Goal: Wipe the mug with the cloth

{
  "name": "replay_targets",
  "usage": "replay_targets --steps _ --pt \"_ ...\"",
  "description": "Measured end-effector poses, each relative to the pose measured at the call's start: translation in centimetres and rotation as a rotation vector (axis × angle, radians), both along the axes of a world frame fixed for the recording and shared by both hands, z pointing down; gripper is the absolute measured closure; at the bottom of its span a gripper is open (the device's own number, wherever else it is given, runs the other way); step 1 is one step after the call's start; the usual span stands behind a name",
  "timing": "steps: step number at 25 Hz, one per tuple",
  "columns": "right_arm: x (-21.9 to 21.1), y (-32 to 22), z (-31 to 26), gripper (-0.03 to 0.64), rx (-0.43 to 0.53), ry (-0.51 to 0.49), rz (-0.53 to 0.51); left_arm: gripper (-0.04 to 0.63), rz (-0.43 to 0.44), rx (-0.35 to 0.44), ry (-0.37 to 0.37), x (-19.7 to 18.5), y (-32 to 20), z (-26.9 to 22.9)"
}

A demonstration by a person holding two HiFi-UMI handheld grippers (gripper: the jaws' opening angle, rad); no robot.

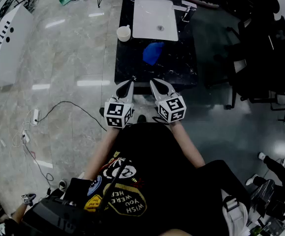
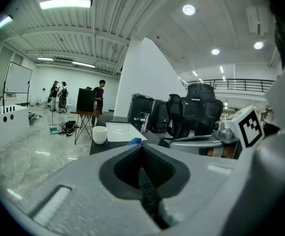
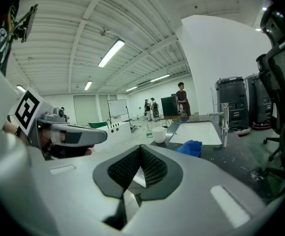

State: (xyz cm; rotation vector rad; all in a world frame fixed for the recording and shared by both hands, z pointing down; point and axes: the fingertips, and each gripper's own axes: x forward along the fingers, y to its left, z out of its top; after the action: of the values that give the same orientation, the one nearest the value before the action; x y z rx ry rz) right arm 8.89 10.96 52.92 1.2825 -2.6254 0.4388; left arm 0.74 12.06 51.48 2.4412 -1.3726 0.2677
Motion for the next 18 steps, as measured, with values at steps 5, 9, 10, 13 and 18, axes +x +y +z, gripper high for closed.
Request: replay_targets --steps 5,9,10,13,18 --pt "-0.2 0.0 -0.2 0.615 0.001 0.0 -0.008 0.592 -0.006 0.003 0.005 -0.1 0.1 -0.1" --pt "-0.7 0.1 -0.1 0.615 0.005 0.004 -0.029 0.592 -0.014 0.006 0.006 -0.3 0.2 -0.1" --pt "-0.8 0.1 -0.2 0.615 0.007 0.004 -0.034 0.592 -0.017 0.007 0.009 -0.3 0.2 -0.2" --pt "-0.9 0.3 -0.3 0.615 0.005 0.011 -0.042 0.592 -0.026 0.008 0.014 -0.4 0.4 -0.4" --pt "-0.5 0.7 0.7 0.615 -0.029 0.02 -0.023 0.593 -0.027 -0.005 0.006 -0.2 1.4 -0.1"
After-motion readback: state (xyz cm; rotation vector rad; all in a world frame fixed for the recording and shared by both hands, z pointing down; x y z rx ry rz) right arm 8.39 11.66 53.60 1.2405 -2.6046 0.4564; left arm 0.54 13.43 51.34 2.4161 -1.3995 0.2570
